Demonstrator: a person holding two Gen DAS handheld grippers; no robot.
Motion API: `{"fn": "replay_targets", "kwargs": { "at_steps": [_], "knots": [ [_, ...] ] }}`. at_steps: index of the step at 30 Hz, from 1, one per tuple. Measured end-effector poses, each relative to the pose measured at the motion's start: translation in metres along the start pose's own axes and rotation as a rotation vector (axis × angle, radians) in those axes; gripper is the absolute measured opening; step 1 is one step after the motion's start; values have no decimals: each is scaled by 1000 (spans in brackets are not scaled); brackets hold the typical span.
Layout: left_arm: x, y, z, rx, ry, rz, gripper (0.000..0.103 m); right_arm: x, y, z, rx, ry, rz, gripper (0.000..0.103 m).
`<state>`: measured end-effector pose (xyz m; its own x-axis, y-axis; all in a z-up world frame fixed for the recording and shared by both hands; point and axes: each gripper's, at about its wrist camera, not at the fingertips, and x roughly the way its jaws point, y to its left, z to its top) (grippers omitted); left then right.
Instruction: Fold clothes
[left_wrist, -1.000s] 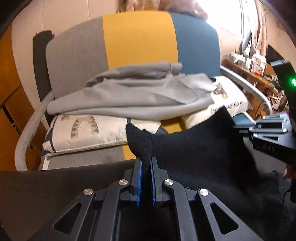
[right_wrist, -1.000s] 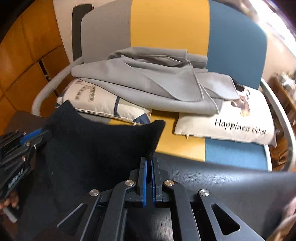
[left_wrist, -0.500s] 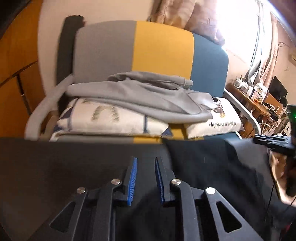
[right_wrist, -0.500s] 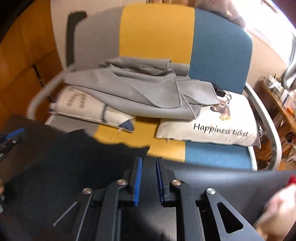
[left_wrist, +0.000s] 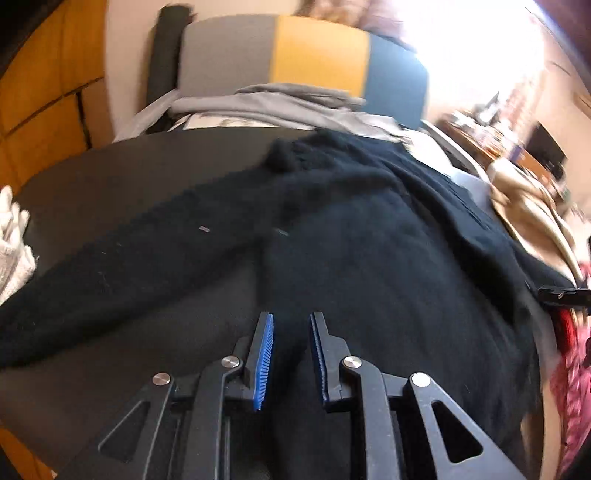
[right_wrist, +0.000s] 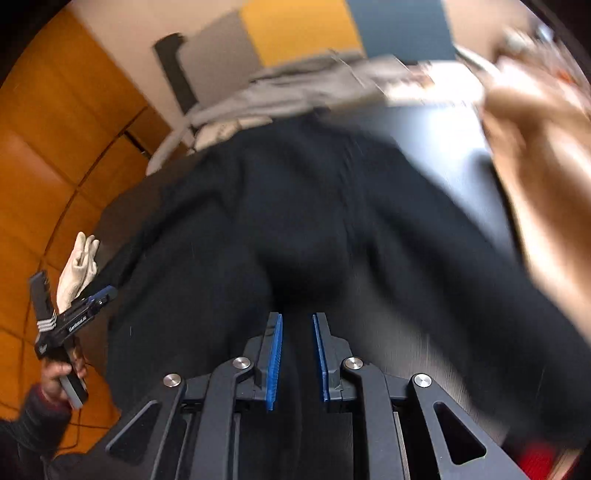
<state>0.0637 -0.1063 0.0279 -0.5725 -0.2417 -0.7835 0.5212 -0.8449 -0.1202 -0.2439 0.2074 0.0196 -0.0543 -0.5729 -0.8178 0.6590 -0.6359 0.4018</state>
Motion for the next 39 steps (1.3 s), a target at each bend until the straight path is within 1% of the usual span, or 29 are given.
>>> {"fn": "replay_targets", "kwargs": {
  "at_steps": [2,3,4,6,8,10,12,13,14,15,18,21,24,26,29,30,33,36,37,38,39],
  "knots": [
    [-3,-17,-14,58,-3,24,20,-2,-13,-39,85,20,20,17],
    [-4,-22,-18,59,-9,21,20,-3,-17,-53,120,17,39,17],
    [-4,-25,-21,60,-10,20,20,-4,-20,-63,147,1,65,18],
    [1,-27,-26,56,12,27,20,-3,-23,-78,189,-28,108,18],
    [5,-28,-31,53,27,48,20,6,-21,-78,188,-38,126,21],
    [7,-25,-37,46,20,44,21,17,-17,-69,167,-47,147,21],
    [8,-25,-39,51,12,48,22,25,-12,-58,146,-61,140,21],
    [8,-25,-40,56,9,51,22,27,-9,-55,134,-59,135,20],
    [8,-26,-41,59,5,54,23,30,-7,-53,120,-54,126,10],
    [8,-26,-42,60,2,57,23,30,-4,-52,108,-49,117,4],
    [8,-25,-41,61,4,56,23,22,1,-54,77,-40,85,4],
    [8,-23,-40,48,5,47,23,-10,4,-67,51,-71,44,4],
    [10,-23,-40,39,5,45,24,-42,-3,-86,53,-90,-44,4],
    [10,-24,-40,47,5,49,24,-50,-13,-99,68,-67,-107,4],
    [10,-25,-39,61,19,48,25,-44,-28,-117,111,2,-183,4],
    [10,-24,-38,64,28,42,25,-42,-30,-122,115,26,-195,4],
    [10,-22,-35,55,52,29,25,-38,-26,-133,95,100,-192,4],
    [10,-20,-33,45,69,25,25,-41,-22,-135,73,175,-171,4],
    [9,-19,-32,39,69,22,25,-46,-25,-132,84,161,-159,5],
    [8,-18,-32,33,68,19,25,-54,-28,-126,99,121,-148,8],
    [7,-16,-32,28,67,15,25,-61,-31,-121,115,80,-136,8]
  ]
}}
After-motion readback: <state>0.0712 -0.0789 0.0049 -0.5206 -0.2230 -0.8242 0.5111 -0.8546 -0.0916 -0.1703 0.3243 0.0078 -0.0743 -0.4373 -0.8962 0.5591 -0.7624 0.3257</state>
